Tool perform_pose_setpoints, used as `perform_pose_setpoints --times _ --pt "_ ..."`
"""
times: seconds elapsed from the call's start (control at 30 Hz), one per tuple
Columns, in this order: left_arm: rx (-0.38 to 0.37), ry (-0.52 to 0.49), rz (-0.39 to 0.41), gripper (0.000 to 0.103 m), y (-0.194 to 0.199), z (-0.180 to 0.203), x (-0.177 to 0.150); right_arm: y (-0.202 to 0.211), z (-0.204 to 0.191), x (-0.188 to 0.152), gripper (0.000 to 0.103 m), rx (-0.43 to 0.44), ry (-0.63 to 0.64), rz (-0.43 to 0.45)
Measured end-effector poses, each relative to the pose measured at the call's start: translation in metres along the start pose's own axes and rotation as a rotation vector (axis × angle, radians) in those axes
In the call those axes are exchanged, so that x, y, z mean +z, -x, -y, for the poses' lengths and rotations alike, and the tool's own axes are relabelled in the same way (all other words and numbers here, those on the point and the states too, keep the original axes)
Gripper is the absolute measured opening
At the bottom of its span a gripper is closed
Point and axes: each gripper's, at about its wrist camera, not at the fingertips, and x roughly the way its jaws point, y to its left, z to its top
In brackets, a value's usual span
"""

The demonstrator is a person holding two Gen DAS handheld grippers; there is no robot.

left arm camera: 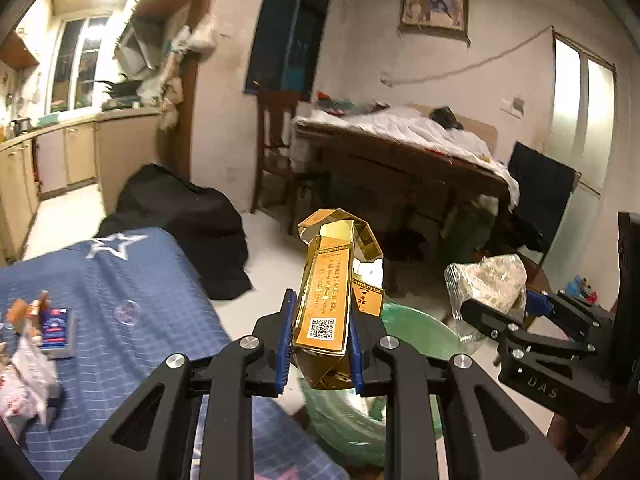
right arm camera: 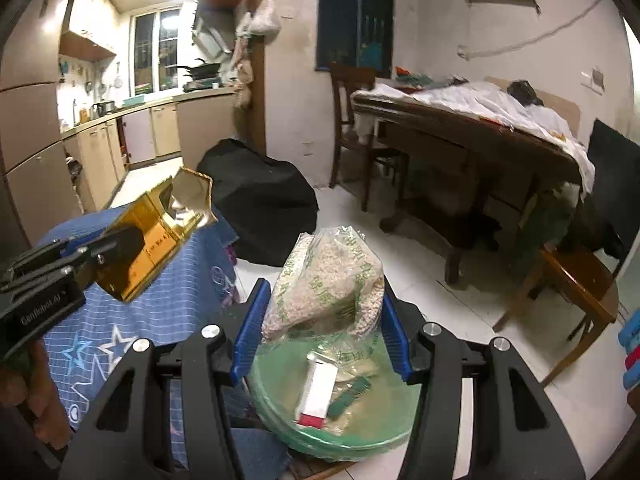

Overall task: Collect trash
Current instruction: 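Carry the gold box and clear bag over the trash bin with both tools, then open both tools to drop the gold box and clear bag into the bin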

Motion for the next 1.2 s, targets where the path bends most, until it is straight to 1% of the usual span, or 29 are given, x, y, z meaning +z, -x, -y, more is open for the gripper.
perform_pose_setpoints --times 0.17,0.4,0.53,0.6,0.7,0.83,0.93,1.2 --pt "-0.044 -0.019 -0.086 0.024 -0.041 0.022 -0.004 -0.009 0.026 -0.001 0.051 -0.010 -0.038 -0.059" --pt "-0.083 -0.038 -0.199 0.024 -0.092 0.043 -0.007 -0.037 0.064 -0.002 0.051 0.025 -0.094 -0.197" --pt "-0.088 -0.045 -0.272 0.024 -0.120 0.049 -0.013 -0.054 0.077 -0.006 0.051 0.073 -0.131 -0.272" --pt "-0.085 -0.051 -0.296 0.024 -0.130 0.050 -0.017 -0.061 0.080 -0.008 0.051 0.094 -0.146 -0.298" --pt "-0.079 -0.060 -0.339 0.024 -0.146 0.051 -0.026 -0.070 0.087 -0.012 0.051 0.101 -0.144 -0.324" --pt "-0.071 -0.061 -0.371 0.024 -0.163 0.052 -0.035 -0.081 0.090 -0.020 0.051 0.110 -0.145 -0.361" --pt "-0.065 -0.063 -0.380 0.024 -0.170 0.052 -0.039 -0.084 0.091 -0.023 0.051 0.113 -0.146 -0.369" --pt "-0.061 -0.058 -0.383 0.024 -0.171 0.050 -0.046 -0.087 0.096 -0.024 0.052 0.120 -0.152 -0.372"
